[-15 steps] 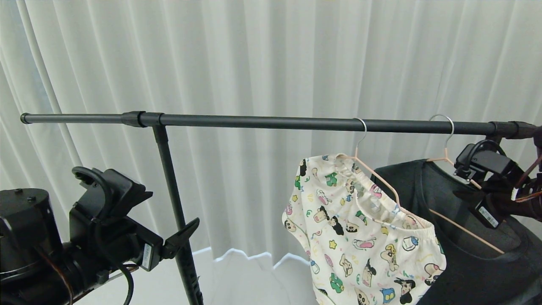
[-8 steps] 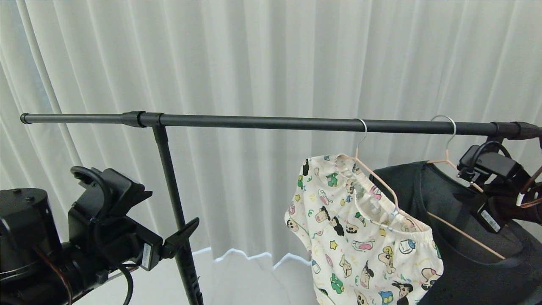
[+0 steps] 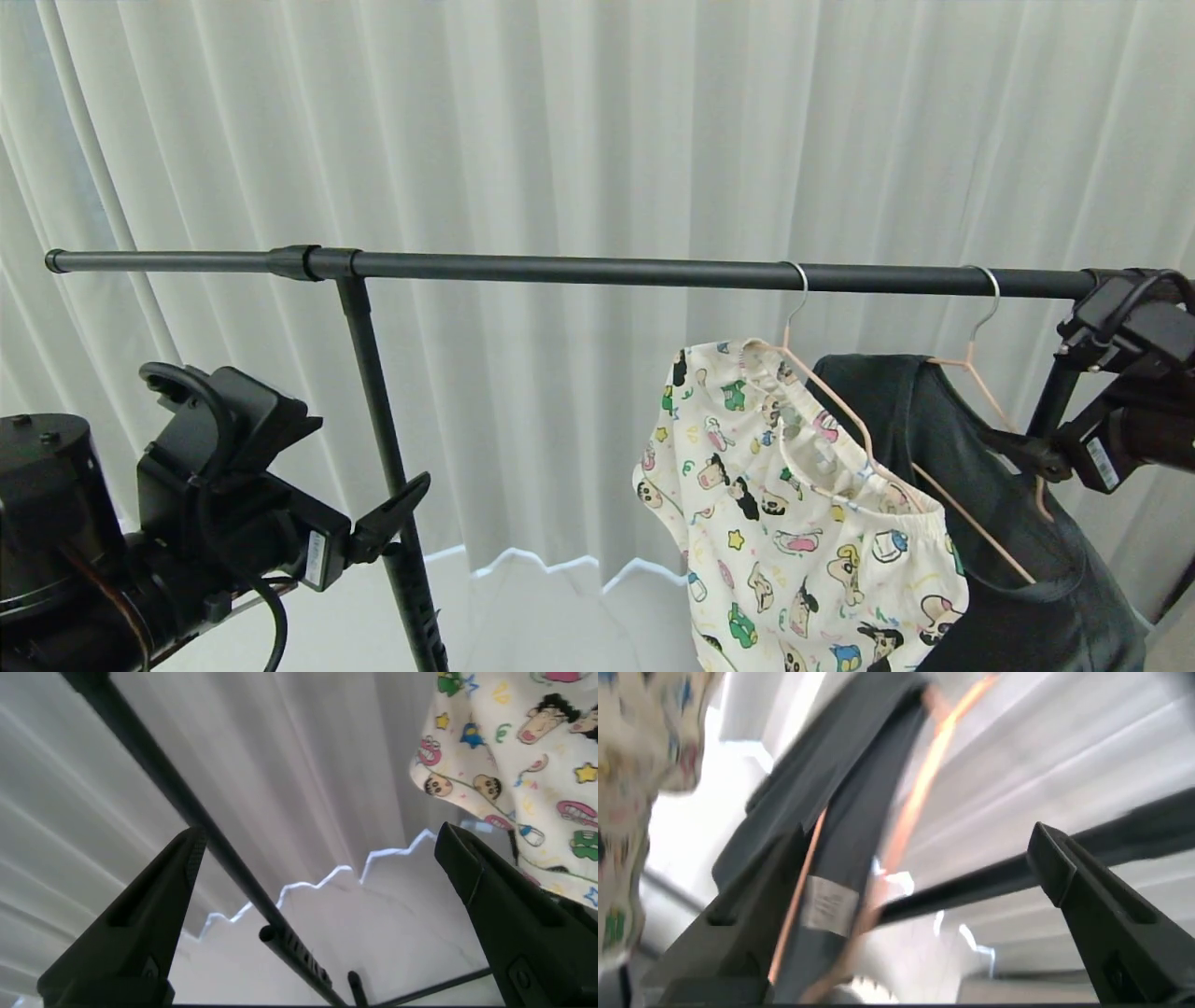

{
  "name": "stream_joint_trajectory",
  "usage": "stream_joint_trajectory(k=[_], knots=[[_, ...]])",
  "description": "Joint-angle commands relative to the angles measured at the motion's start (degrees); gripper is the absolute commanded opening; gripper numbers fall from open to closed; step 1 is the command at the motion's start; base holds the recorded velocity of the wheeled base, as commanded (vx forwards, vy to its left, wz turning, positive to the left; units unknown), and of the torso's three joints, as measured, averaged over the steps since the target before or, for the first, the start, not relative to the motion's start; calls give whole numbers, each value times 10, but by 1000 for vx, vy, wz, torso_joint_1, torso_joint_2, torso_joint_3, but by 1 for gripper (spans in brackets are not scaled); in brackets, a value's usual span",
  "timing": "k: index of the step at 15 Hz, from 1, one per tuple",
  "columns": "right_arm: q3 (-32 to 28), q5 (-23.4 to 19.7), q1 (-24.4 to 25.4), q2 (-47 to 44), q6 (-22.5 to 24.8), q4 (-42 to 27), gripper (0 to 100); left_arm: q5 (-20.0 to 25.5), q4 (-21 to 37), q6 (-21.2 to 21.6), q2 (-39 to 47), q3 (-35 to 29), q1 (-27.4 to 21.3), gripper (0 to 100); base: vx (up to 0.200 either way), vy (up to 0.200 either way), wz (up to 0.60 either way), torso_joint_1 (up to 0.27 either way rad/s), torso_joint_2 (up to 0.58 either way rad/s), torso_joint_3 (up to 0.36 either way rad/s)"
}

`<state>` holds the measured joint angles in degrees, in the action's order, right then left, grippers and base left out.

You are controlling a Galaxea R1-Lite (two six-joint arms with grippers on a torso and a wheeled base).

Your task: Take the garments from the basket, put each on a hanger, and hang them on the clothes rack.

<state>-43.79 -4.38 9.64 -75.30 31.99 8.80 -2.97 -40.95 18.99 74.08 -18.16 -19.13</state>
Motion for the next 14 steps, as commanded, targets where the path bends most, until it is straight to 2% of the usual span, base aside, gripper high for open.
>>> stream_joint_trajectory(k=[1,3,8,11,12,14], knots=[[0,-13,0,38,-18,6,100,-19,0,0,-2,0,9,100,0,0,0,0,0,0],[12,-44,-2,86,-68,7,100,-47,0,0,-2,0,35,100,0,0,0,0,0,0],[49,-42,-9,174,-181,46,100,-105,0,-9,3,1,132,100,0,0,0,0,0,0],[70,-43,-40,202,-182,46,100,-129,0,-9,2,16,140,100,0,0,0,0,0,0],[75,-42,-46,217,-182,46,100,-148,0,-10,-4,29,140,100,-200,0,0,-2,-2,-2],[79,-41,-58,228,-180,46,100,-151,0,-10,-20,42,140,100,-200,0,0,10,7,0]])
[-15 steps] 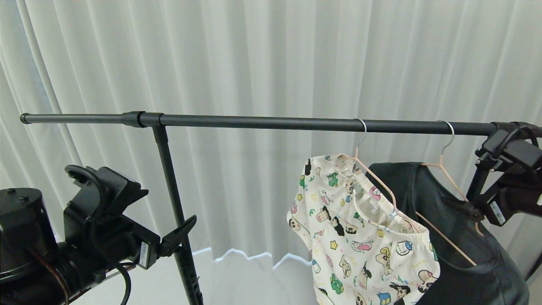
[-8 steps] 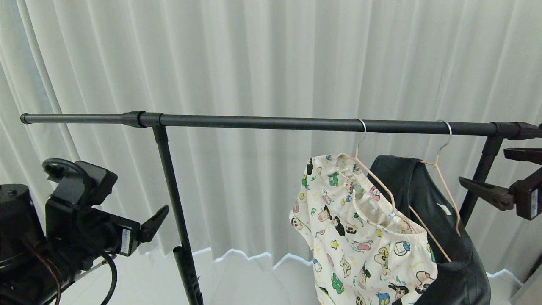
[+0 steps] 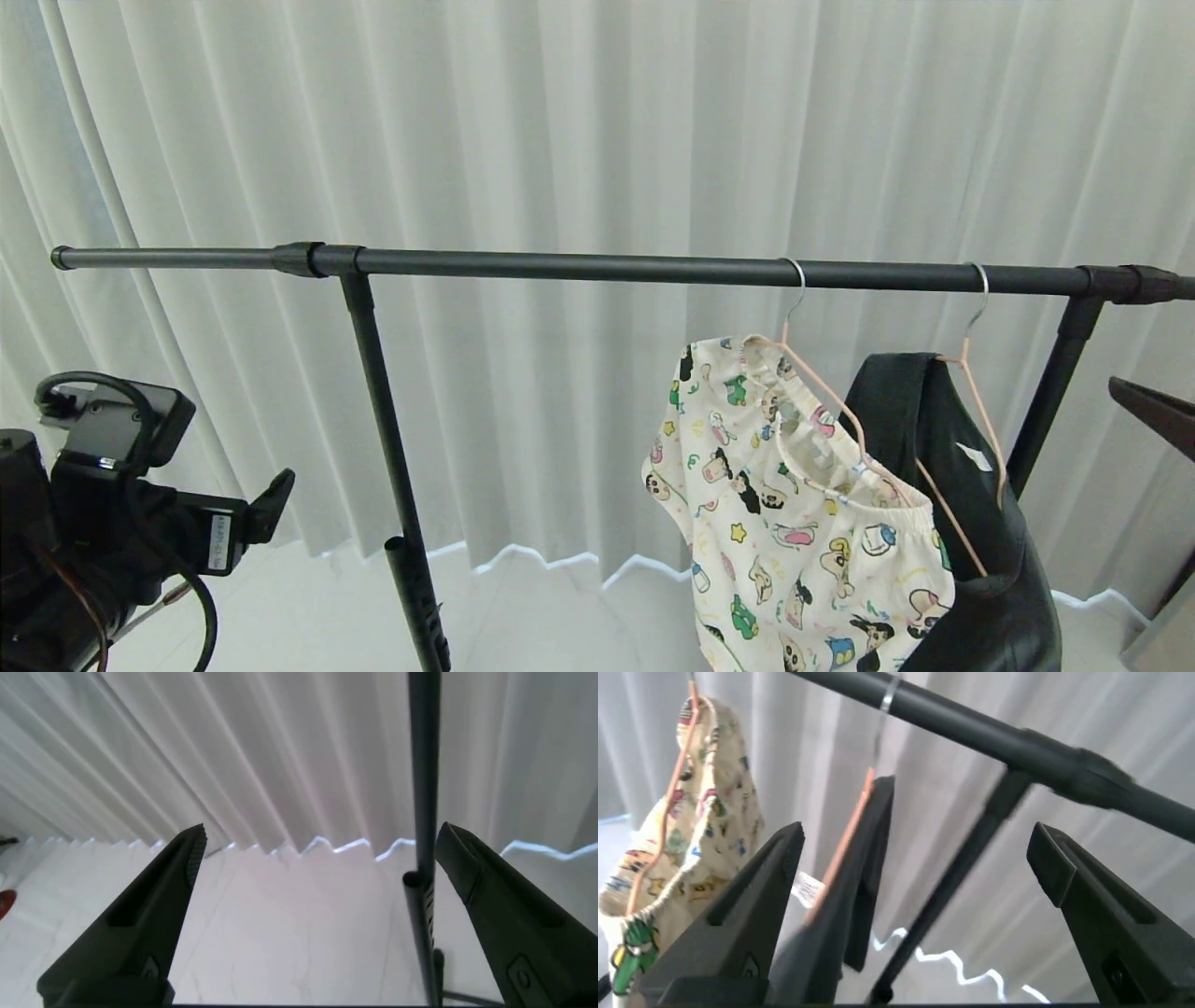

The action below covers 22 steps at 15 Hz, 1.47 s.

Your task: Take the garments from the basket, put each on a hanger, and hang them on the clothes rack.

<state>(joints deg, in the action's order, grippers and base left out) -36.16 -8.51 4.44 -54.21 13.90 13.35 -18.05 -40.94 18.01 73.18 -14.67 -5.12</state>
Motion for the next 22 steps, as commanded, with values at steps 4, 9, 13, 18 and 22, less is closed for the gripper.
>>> stream_joint_trajectory(k=[4,9,13,18,22], knots=[[32,24,-14,39,3,0,100,-1,0,1,-61,43,16,100,-200,0,0,-5,6,7],[86,100,-14,57,52,-1,100,-1,1,2,-126,116,66,100,-200,0,0,0,5,5],[144,166,-16,101,54,-3,100,-6,32,-17,-196,147,102,100,-200,0,0,2,2,1],[252,264,-20,257,75,-90,100,-1,241,-84,-433,147,101,100,-200,0,0,0,3,1],[287,277,-22,510,68,-257,100,-4,394,-54,-682,141,100,100,-50,0,0,1,2,1]])
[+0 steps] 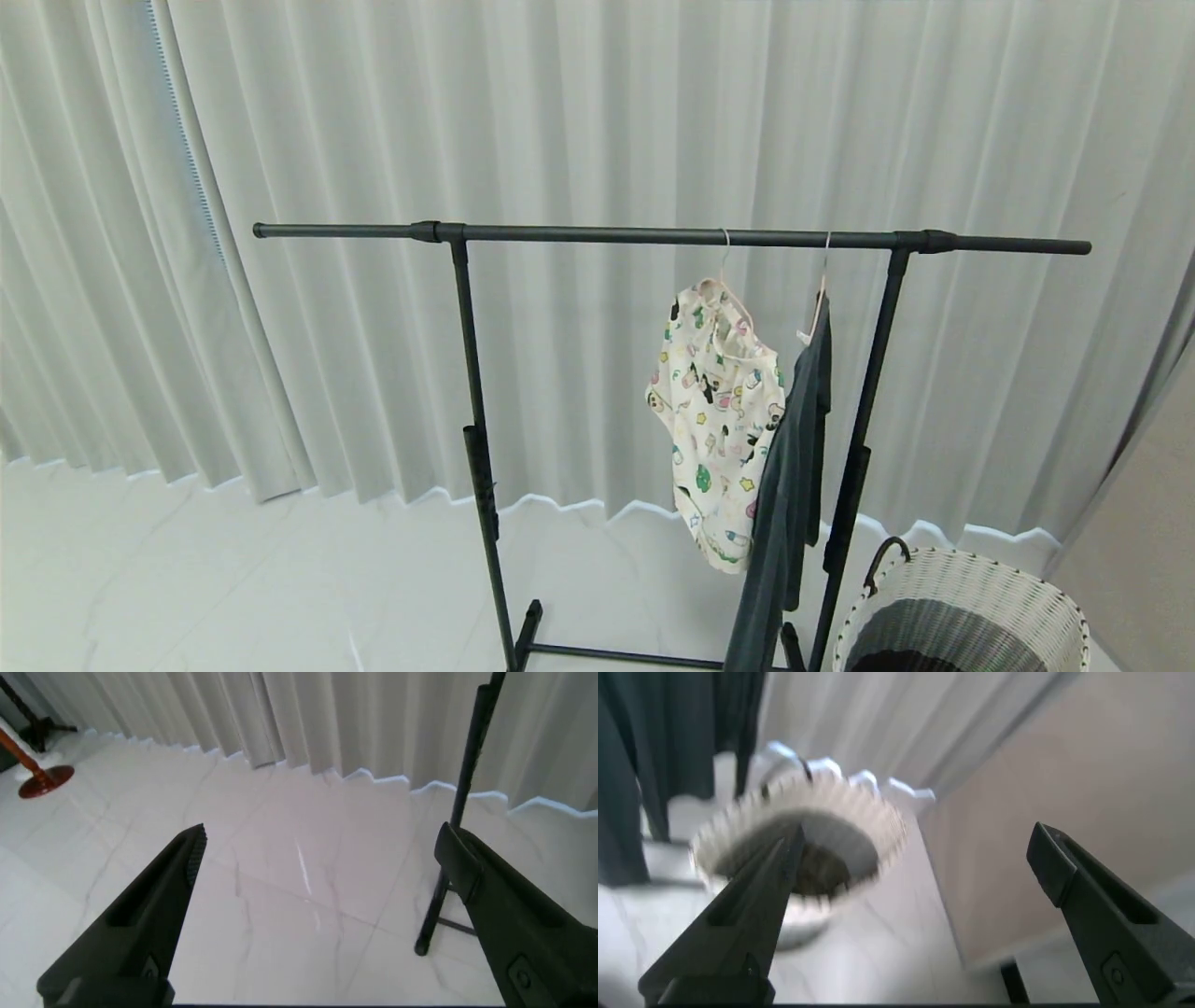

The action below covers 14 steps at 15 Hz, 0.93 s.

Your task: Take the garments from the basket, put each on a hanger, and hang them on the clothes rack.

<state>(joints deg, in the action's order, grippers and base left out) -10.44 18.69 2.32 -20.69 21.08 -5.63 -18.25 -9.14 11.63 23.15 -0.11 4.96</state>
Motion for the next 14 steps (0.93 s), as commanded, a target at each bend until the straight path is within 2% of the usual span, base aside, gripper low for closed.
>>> stream_joint_trajectory(k=[1,2,3,5,6,8,10,11,12,13,14], knots=[[27,8,-16,186,-29,-69,100,-24,74,1,-177,-3,0,100,0,0,0,0,0,0],[28,14,-25,207,-42,-68,100,-56,69,-13,-177,-1,0,100,0,0,0,0,0,0],[28,19,-24,206,-72,-70,100,-63,69,-18,-177,-1,0,100,0,0,0,0,0,0],[31,21,-24,207,-103,-70,100,-64,69,-28,-177,0,0,100,0,0,0,0,0,0],[32,25,-24,207,-105,-68,100,-64,69,-51,-178,0,0,100,0,0,0,0,0,0],[33,31,-24,207,-104,-67,100,-60,69,-57,-177,0,0,100,0,0,0,0,0,0],[49,22,-24,207,-104,-36,100,18,69,-64,-178,1,0,100,0,0,0,0,0,0],[68,6,-24,207,-106,4,100,69,69,-65,-178,1,0,100,0,0,0,0,0,0],[104,-55,-24,207,-106,97,100,142,69,-66,-178,1,0,100,0,0,0,0,0,0],[104,-92,-24,207,-109,108,100,192,77,-79,-177,1,0,100,0,0,0,0,0,0],[104,-117,-24,207,-112,101,100,190,91,-79,-176,1,0,100,0,0,0,0,0,0]])
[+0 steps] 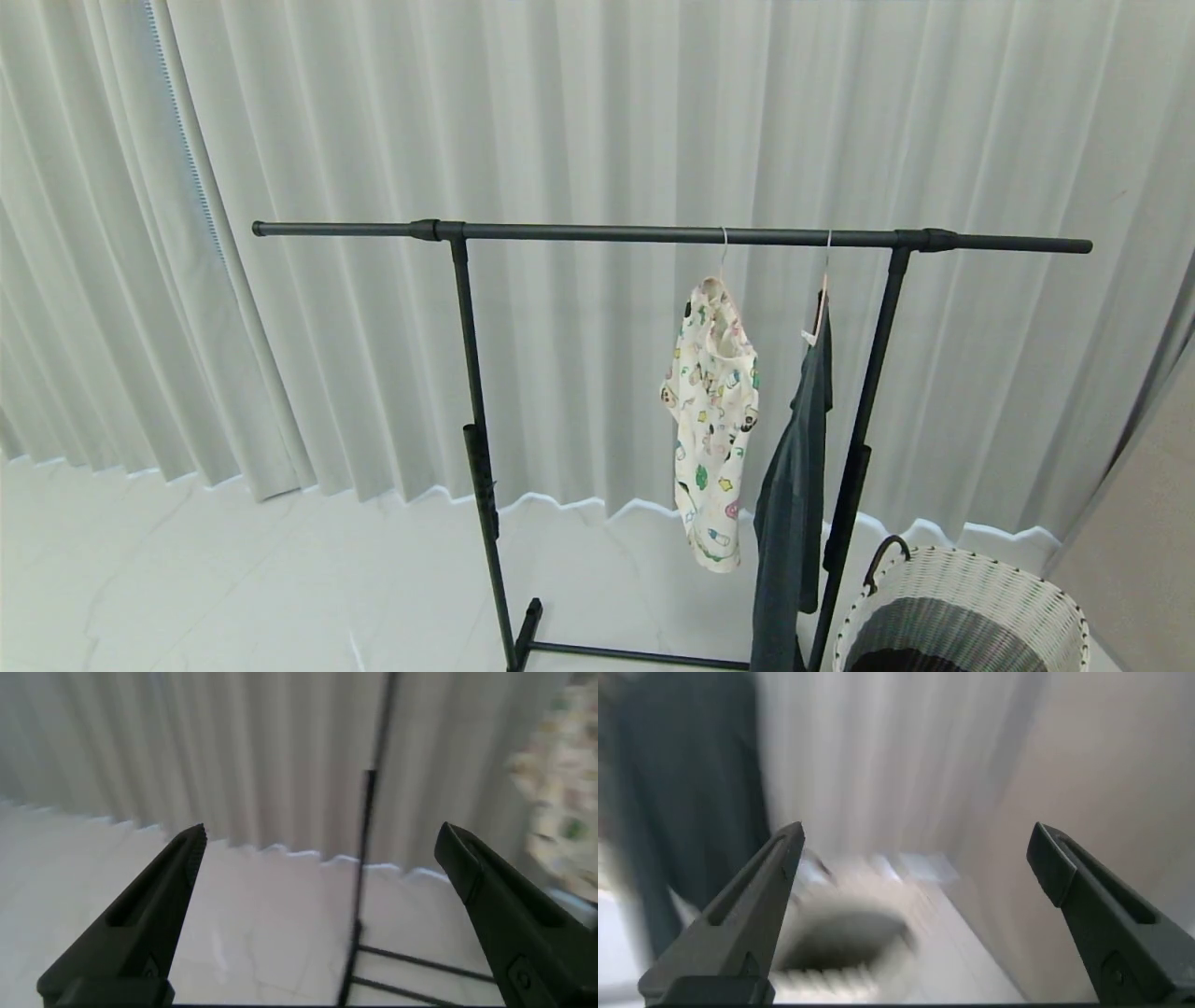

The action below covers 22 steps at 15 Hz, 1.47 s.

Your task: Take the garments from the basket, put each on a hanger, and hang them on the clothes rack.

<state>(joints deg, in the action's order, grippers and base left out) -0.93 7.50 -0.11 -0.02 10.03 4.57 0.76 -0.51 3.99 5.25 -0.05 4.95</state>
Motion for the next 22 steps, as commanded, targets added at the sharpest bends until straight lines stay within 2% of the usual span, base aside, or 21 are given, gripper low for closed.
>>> stream_joint_trajectory(k=[1,2,3,6,8,9,10,13,14,16,18,20,22], knots=[[9,-16,0,0,-7,-1,100,0,6,0,7,0,-15,100,0,0,0,0,0,0],[9,-19,1,0,-19,-2,100,0,6,1,4,0,-80,100,0,0,0,0,0,0],[9,-19,1,0,-20,-2,100,0,7,2,2,0,-98,100,0,0,0,0,0,0],[9,-16,1,0,-20,-2,100,-1,9,2,2,0,-91,100,0,0,0,0,0,0],[9,-13,1,0,-18,-2,100,-1,9,4,12,0,-29,100,0,0,0,0,0,0],[9,4,1,0,-17,-2,100,-1,9,4,5,0,-2,100,0,0,0,0,0,0],[9,20,1,0,-20,-2,100,-1,8,-2,2,0,1,100,0,0,0,0,0,0],[9,19,1,0,-22,-3,100,-1,6,-11,1,0,1,100,0,0,0,0,0,0],[9,11,1,0,-23,-3,100,-1,7,-10,1,0,1,100,0,0,0,0,0,0],[9,-31,1,0,-44,-8,100,-1,8,-10,-1,0,-9,100,0,0,0,0,0,0],[9,-90,1,0,-67,-41,100,-1,9,-12,-32,0,-59,100,0,0,0,0,0,0],[9,-93,1,0,-65,-45,100,-1,9,-12,-38,0,-56,100,0,0,0,0,0,0],[9,-93,1,0,-83,-45,100,-3,5,-23,-53,0,-49,100,0,0,0,0,0,0]])
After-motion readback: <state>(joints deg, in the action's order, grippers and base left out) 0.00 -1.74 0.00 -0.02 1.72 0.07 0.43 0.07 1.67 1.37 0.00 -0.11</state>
